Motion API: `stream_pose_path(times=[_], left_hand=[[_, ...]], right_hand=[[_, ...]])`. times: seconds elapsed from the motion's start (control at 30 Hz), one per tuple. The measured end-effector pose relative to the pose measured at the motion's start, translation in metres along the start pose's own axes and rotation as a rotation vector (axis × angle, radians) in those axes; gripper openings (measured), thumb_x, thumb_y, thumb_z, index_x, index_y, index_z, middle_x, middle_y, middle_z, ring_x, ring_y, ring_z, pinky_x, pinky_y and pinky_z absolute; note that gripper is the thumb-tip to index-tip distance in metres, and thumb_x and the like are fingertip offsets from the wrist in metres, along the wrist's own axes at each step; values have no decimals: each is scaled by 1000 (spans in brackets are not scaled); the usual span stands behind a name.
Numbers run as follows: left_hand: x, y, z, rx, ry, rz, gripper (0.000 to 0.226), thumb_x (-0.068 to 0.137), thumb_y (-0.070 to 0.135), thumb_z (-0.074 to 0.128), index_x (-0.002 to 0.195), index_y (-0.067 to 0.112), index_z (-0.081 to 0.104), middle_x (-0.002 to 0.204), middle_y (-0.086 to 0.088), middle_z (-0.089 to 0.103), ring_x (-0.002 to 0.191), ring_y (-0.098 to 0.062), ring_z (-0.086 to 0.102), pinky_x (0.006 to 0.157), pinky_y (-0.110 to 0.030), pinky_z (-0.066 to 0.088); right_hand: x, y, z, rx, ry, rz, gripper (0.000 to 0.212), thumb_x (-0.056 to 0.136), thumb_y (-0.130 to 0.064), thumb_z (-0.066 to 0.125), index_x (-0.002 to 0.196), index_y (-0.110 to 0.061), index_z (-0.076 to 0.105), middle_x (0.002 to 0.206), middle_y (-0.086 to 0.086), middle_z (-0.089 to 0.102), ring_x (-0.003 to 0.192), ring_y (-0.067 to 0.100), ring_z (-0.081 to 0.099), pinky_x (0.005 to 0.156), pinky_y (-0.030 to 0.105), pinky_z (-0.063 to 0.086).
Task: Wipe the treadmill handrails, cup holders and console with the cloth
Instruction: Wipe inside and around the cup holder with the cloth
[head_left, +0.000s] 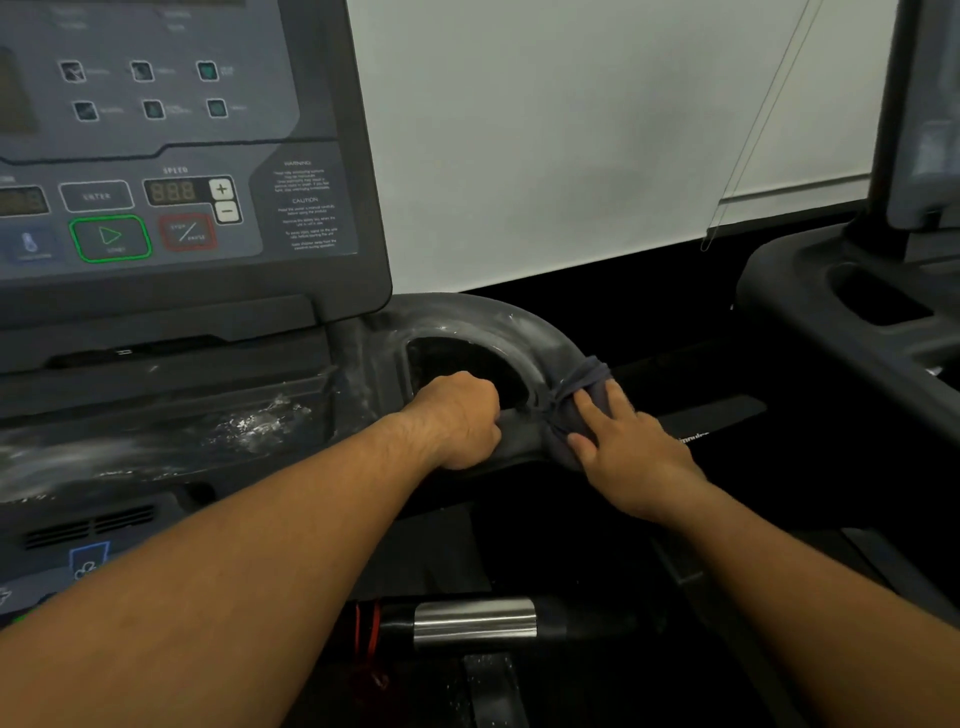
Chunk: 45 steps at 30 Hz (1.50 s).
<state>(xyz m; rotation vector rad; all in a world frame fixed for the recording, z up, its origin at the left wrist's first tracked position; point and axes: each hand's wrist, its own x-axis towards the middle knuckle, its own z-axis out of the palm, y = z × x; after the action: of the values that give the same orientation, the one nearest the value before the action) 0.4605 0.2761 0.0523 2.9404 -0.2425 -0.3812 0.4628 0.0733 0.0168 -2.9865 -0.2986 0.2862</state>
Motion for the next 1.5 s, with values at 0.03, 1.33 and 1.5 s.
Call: stream_pose_path(times=[0.03,1.33,1.5], left_hand=[[0,-1,-1,-2,-8,10,21,89,21,49,78,18,67,76,0,64,72,-17,61,58,-27,42],[20,-13,-11,-145,-15,2,21,90,26,59,103,25,75,111,13,70,104,-6,63,97,-31,50],[11,-41,-16,-138,86,-33,31,88,20,53,112,27,72,113,7,71,106,-13,64,95,-31,50]], right_hand=[[-5,0,1,-14,9,12,58,99,-52,26,151,-39,5,161,-3,-7,134,35,29,100,50,36],[97,-17,-16,7,-30,-140,55,99,-50,28,149,-44,6,161,-8,-9,140,37,16,105,52,32],[155,-36,-25,18,-45,-161,59,95,-58,33,147,-49,8,160,-6,5,134,40,30,103,57,36]])
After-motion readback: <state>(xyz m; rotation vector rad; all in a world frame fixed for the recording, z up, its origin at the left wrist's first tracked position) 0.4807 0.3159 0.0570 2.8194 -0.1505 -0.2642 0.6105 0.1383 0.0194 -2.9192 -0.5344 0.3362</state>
